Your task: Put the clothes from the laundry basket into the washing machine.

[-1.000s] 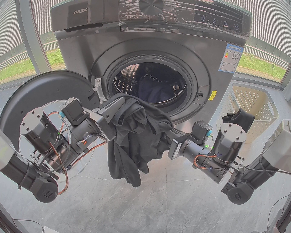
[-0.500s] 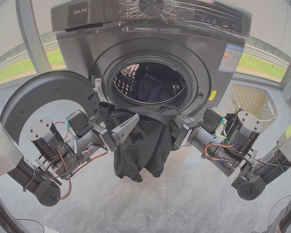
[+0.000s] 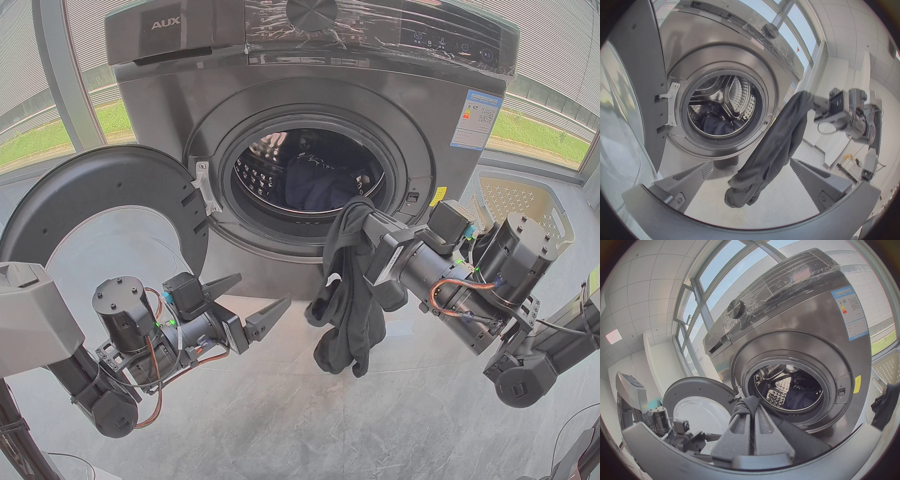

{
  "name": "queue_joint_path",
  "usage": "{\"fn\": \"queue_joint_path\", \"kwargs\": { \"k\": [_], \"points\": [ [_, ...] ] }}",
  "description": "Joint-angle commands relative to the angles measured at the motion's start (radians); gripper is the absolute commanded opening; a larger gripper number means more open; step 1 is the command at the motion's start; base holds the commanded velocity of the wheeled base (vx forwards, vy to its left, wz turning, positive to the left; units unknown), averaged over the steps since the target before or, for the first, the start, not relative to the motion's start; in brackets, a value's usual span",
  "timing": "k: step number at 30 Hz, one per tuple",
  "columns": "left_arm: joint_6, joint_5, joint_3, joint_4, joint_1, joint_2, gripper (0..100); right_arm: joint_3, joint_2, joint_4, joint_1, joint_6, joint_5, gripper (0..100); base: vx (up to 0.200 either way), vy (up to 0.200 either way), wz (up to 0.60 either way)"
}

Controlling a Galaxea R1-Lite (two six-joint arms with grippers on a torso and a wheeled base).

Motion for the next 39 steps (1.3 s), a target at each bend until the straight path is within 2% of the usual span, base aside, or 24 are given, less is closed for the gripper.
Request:
{"fn": "queue_joint_path", "kwargs": {
  "k": [1,4,13,26,30,35,39],
  "points": [
    [0.036,-0.005,0.015,-0.001,0.005,0.056,100,-0.027,0.001,0.001,0.002,-0.001,0.001,0,0.0,0.0,0.0],
    [0.05,-0.006,0.018,-0.001,0.005,0.071,100,-0.037,0.001,0.002,0.002,-0.001,0.001,0,0.0,0.0,0.0],
    [0.05,-0.024,0.026,-0.001,0.022,0.096,100,-0.03,0.004,0.001,0.007,-0.001,0.001,0,0.0,0.0,0.0],
    [0.051,-0.026,0.03,-0.001,0.019,0.136,100,-0.03,0.003,-0.001,0.016,0.001,0.001,0,0.0,0.0,0.0],
    [0.053,-0.06,0.029,-0.002,0.015,0.159,100,-0.036,0.006,-0.001,0.016,0.001,0.001,0,0.0,0.0,0.0],
    [0.097,-0.112,0.029,-0.002,-0.004,0.206,100,-0.05,0.015,0.001,0.02,-0.001,0.001,0,0.0,0.0,0.0],
    [0.113,-0.143,0.023,-0.002,-0.01,0.229,100,-0.071,0.032,0.005,0.025,-0.001,0.001,0,0.0,0.0,0.0]
  ]
}}
